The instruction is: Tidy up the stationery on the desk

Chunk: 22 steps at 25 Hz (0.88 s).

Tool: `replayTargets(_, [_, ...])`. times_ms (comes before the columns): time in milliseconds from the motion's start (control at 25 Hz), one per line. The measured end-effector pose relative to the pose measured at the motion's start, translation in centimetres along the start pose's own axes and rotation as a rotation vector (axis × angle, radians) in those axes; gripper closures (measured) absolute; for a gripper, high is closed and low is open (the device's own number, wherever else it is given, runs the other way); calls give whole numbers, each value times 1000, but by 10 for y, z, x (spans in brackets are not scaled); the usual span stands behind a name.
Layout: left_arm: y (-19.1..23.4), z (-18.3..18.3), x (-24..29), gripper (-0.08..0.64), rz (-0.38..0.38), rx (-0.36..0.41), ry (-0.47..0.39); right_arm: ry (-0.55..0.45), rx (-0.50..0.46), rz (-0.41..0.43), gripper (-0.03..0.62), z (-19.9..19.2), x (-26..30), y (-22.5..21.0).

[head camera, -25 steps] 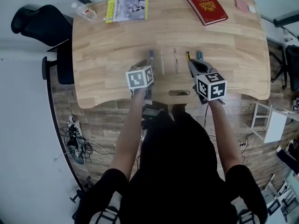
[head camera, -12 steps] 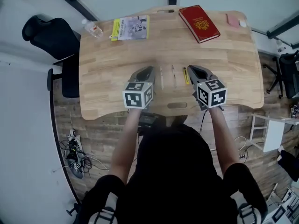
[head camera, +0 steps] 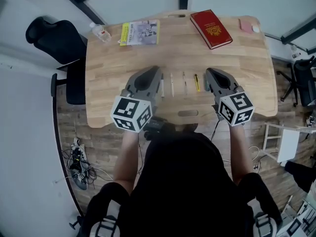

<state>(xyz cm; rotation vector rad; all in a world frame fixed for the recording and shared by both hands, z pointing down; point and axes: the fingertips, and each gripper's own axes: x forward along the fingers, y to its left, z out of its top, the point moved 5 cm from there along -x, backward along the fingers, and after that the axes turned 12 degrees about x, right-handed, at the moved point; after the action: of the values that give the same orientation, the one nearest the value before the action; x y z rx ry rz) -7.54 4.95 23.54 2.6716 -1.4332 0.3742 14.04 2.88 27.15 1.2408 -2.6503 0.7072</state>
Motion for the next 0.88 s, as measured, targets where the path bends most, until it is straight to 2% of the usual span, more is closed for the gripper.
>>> replayTargets(160, [14, 11, -5, 512, 18, 7, -40, -65, -22, 18, 572, 20, -10, 3])
replayTargets(360, [24, 6, 1, 512, 31, 6, -21, -61, -88, 10, 572, 22, -3, 3])
replayTargets(880, [19, -5, 7, 512, 15, 2, 4, -54, -52, 19, 572, 10, -1, 6])
